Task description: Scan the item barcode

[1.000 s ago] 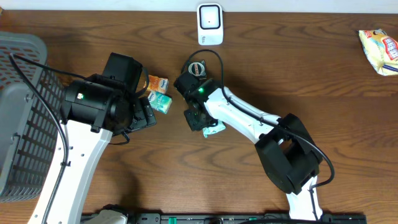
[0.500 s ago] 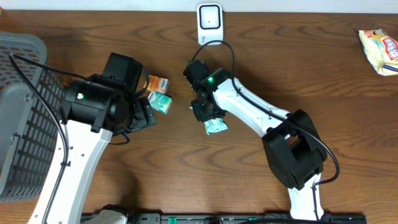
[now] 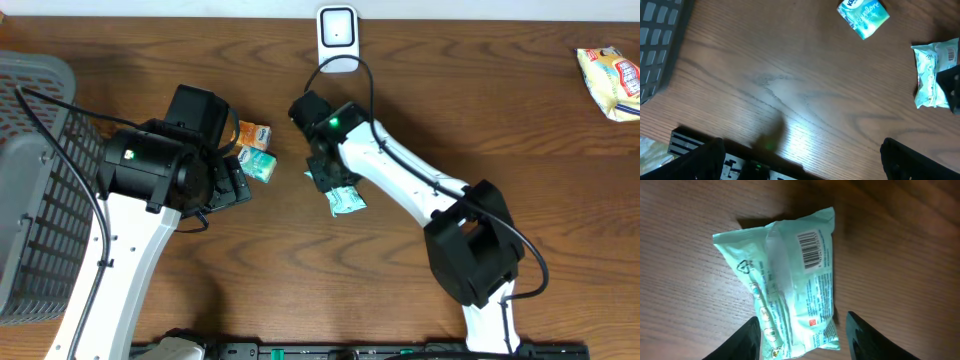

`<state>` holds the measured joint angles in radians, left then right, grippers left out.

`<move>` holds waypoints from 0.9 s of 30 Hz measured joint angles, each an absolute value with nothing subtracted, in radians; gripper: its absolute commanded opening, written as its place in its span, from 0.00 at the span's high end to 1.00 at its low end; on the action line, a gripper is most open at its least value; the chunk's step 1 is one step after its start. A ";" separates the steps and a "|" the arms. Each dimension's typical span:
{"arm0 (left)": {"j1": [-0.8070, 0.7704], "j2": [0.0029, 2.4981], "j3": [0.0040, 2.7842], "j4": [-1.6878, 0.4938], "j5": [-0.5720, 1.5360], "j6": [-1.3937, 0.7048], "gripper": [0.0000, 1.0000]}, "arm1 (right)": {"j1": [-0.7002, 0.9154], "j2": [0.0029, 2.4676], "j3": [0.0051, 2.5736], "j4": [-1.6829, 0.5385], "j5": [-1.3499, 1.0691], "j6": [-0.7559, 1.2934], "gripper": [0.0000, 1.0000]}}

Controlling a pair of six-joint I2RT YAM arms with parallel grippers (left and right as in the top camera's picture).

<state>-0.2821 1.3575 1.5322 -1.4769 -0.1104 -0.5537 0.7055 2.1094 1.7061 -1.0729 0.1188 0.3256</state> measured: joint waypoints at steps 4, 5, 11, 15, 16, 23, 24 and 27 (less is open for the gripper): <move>-0.282 1.357 1.533 -1.477 -0.110 -0.554 0.02 | 0.750 2.109 1.706 -1.058 0.167 0.326 0.53; -0.282 1.357 1.532 -1.477 -0.110 -0.554 0.02 | 0.761 2.109 1.706 -1.055 0.178 0.325 0.54; -0.282 1.357 1.532 -1.477 -0.110 -0.554 0.02 | 0.804 2.109 1.685 -1.034 0.268 0.325 0.57; -0.282 1.357 1.532 -1.477 -0.110 -0.554 0.02 | 0.815 2.109 1.639 -0.991 0.292 0.325 0.58; -0.282 1.357 1.532 -1.477 -0.110 -0.554 0.03 | 0.819 2.109 1.623 -0.975 0.296 0.325 0.59; -0.282 1.357 1.532 -1.477 -0.110 -0.554 0.02 | 0.828 2.109 1.506 -0.870 0.328 0.313 0.71; -0.282 1.357 1.533 -1.477 -0.110 -0.554 0.02 | 0.828 2.107 1.501 -0.866 0.335 0.311 0.73; -0.282 1.357 1.533 -1.477 -0.110 -0.554 0.03 | 0.829 2.101 1.494 -0.865 0.351 0.304 0.87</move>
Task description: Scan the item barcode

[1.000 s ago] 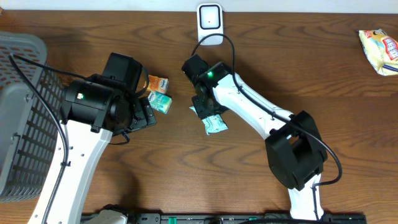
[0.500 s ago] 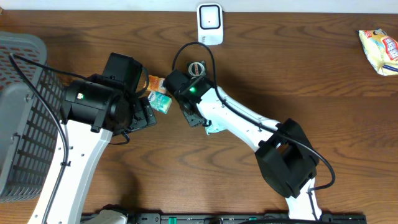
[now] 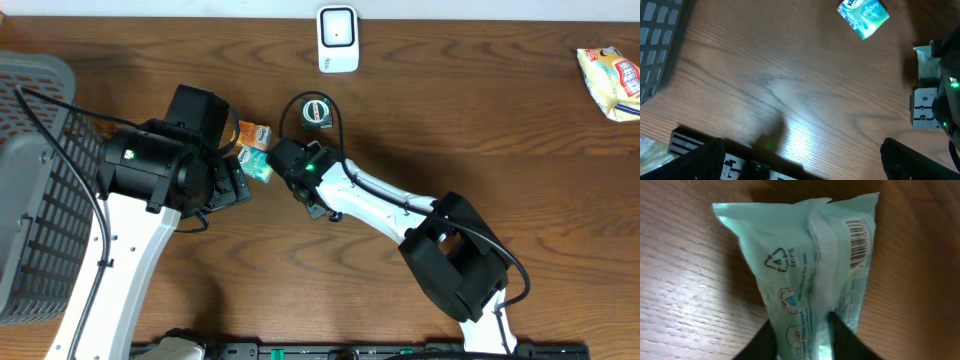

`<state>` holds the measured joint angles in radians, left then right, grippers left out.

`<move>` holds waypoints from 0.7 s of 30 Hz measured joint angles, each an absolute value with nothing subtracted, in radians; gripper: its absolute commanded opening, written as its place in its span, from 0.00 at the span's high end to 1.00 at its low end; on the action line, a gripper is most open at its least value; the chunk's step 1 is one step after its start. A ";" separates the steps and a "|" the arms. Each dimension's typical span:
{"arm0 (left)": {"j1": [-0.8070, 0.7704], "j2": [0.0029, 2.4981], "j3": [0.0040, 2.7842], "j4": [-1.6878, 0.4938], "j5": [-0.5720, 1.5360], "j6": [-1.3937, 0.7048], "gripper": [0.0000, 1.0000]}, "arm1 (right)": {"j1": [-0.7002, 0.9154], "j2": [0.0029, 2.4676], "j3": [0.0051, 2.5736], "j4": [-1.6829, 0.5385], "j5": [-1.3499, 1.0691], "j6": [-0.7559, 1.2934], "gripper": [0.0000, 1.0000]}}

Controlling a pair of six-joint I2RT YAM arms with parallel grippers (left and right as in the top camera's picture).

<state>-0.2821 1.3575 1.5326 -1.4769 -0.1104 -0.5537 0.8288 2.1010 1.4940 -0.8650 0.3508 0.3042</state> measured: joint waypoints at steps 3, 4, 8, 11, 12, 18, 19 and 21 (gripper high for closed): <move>-0.282 1.357 1.532 -1.477 -0.110 -0.554 0.02 | 0.829 2.099 1.491 -0.865 0.367 0.305 0.99; -0.282 1.357 1.532 -1.477 -0.110 -0.554 0.02 | 0.829 2.096 1.491 -0.865 0.367 0.306 0.99; -0.282 1.357 1.532 -1.477 -0.110 -0.554 0.02 | 0.825 2.092 1.492 -0.869 0.347 0.306 0.99; -0.282 1.357 1.532 -1.477 -0.110 -0.554 0.02 | 0.806 2.086 1.507 -0.892 0.281 0.306 0.99; -0.282 1.357 1.533 -1.477 -0.110 -0.554 0.02 | 0.796 2.082 1.512 -0.896 0.255 0.306 0.99; -0.282 1.357 1.532 -1.477 -0.110 -0.554 0.02 | 0.667 2.010 1.533 -0.896 -0.072 0.242 0.99; -0.282 1.357 1.532 -1.477 -0.110 -0.554 0.03 | 0.637 1.998 1.539 -0.903 -0.142 0.223 0.99; -0.282 1.357 1.532 -1.477 -0.110 -0.554 0.02 | 0.582 1.983 1.542 -0.916 -0.258 0.194 0.99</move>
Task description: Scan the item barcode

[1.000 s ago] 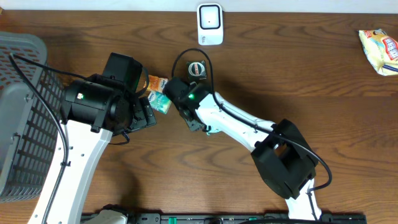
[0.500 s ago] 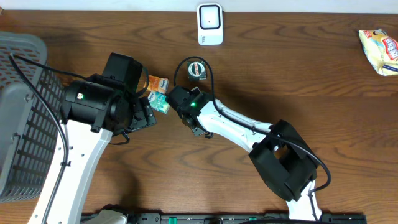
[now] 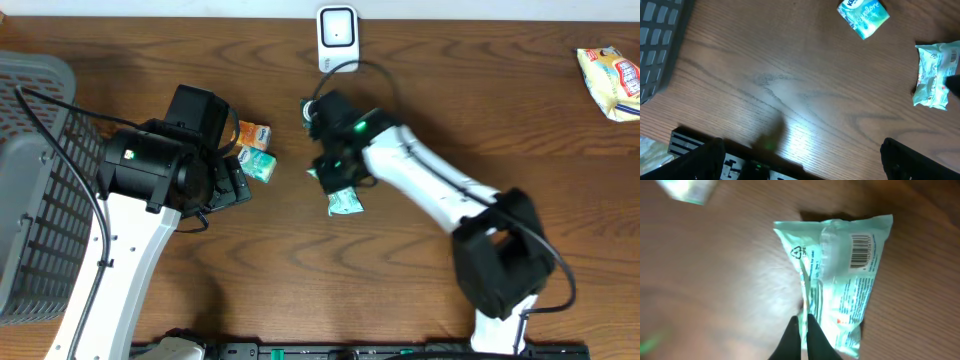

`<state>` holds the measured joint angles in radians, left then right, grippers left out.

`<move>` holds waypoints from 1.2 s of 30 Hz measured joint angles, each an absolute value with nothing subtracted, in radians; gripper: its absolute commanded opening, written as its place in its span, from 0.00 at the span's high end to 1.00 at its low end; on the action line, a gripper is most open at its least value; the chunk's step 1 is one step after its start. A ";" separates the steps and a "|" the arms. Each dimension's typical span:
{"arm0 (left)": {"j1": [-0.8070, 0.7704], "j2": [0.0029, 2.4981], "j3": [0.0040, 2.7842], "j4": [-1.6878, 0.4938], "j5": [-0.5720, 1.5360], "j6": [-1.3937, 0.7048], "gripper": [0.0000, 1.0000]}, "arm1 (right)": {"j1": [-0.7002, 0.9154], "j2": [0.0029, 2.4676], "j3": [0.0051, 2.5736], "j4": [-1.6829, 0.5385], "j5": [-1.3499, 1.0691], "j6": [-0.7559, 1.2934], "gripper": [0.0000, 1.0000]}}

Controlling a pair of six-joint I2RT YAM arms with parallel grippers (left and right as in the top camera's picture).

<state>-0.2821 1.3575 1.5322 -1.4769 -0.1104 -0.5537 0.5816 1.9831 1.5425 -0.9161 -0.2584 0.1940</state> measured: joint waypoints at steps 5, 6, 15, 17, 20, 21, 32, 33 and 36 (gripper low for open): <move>-0.282 1.357 1.532 -1.477 -0.110 -0.554 0.02 | 0.474 1.980 1.538 -0.927 -0.416 0.138 0.90; -0.282 1.357 1.532 -1.477 -0.110 -0.554 0.02 | 0.467 1.980 1.537 -0.930 -0.426 0.132 0.78; -0.282 1.357 1.532 -1.477 -0.110 -0.554 0.02 | 0.580 1.980 1.534 -0.934 -0.265 0.132 0.62; -0.282 1.357 1.532 -1.477 -0.110 -0.554 0.02 | 0.628 1.981 1.534 -0.928 -0.167 0.167 0.61; -0.282 1.357 1.532 -1.477 -0.110 -0.554 0.03 | 0.711 1.982 1.528 -0.915 0.003 0.228 0.39; -0.282 1.357 1.532 -1.477 -0.110 -0.554 0.02 | 0.731 1.983 1.526 -0.910 0.049 0.249 0.33; -0.282 1.357 1.532 -1.477 -0.110 -0.554 0.02 | 0.847 2.112 1.509 -0.843 0.360 0.342 0.36; -0.282 1.357 1.532 -1.477 -0.110 -0.554 0.02 | 0.846 2.126 1.509 -0.843 0.368 0.345 0.37; -0.282 1.357 1.532 -1.477 -0.110 -0.554 0.02 | 0.846 2.140 1.512 -0.841 0.398 0.353 0.55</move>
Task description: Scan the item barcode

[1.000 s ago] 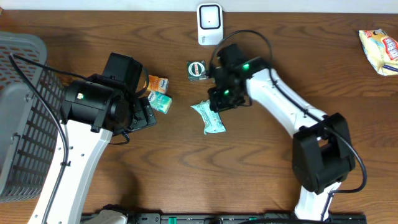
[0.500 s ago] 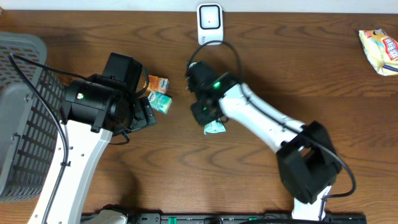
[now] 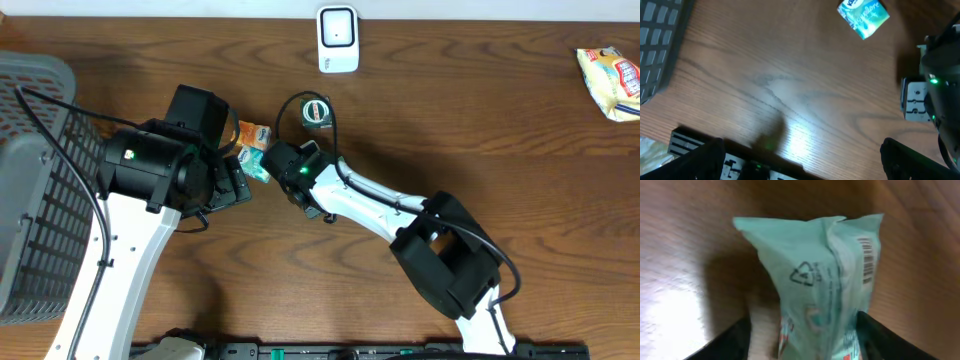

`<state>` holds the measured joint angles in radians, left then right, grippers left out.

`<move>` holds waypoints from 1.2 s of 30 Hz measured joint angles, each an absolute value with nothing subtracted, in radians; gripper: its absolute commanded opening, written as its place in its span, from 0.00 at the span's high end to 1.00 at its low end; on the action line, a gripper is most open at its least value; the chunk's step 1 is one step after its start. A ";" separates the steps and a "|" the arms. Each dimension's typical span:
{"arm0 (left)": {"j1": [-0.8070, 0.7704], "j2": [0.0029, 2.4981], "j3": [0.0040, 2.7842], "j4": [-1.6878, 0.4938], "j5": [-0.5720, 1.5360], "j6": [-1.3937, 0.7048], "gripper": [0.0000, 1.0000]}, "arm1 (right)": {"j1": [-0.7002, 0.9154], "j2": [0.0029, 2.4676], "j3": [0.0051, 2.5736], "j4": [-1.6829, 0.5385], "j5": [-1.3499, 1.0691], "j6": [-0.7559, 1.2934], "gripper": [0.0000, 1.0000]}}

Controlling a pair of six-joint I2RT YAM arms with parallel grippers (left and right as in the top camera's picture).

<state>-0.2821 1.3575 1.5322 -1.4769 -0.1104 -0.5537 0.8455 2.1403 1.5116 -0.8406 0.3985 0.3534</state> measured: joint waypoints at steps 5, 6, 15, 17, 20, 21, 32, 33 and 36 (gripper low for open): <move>-0.282 1.357 1.532 -1.477 -0.110 -0.554 0.02 | 0.840 2.150 1.511 -0.847 0.443 0.363 0.99; -0.282 1.357 1.532 -1.477 -0.110 -0.554 0.02 | 0.838 2.149 1.512 -0.848 0.442 0.370 0.99; -0.282 1.357 1.532 -1.477 -0.110 -0.554 0.02 | 0.744 2.135 1.563 -0.908 0.228 0.355 0.99; -0.282 1.357 1.532 -1.477 -0.110 -0.554 0.03 | 0.694 2.119 1.563 -0.912 0.108 0.326 0.99; -0.282 1.357 1.532 -1.477 -0.110 -0.554 0.03 | 0.599 2.097 1.563 -0.923 -0.126 0.250 0.99; -0.282 1.357 1.532 -1.477 -0.110 -0.554 0.03 | 0.561 2.092 1.563 -0.926 -0.224 0.216 0.99; -0.282 1.357 1.532 -1.477 -0.111 -0.554 0.03 | 0.283 2.082 1.364 -0.817 -0.857 -0.003 0.99; -0.282 1.357 1.532 -1.477 -0.111 -0.554 0.02 | 0.265 2.082 1.320 -0.785 -0.884 -0.008 0.99; -0.282 1.357 1.532 -1.477 -0.110 -0.554 0.03 | 0.222 2.082 1.223 -0.739 -0.929 -0.009 0.95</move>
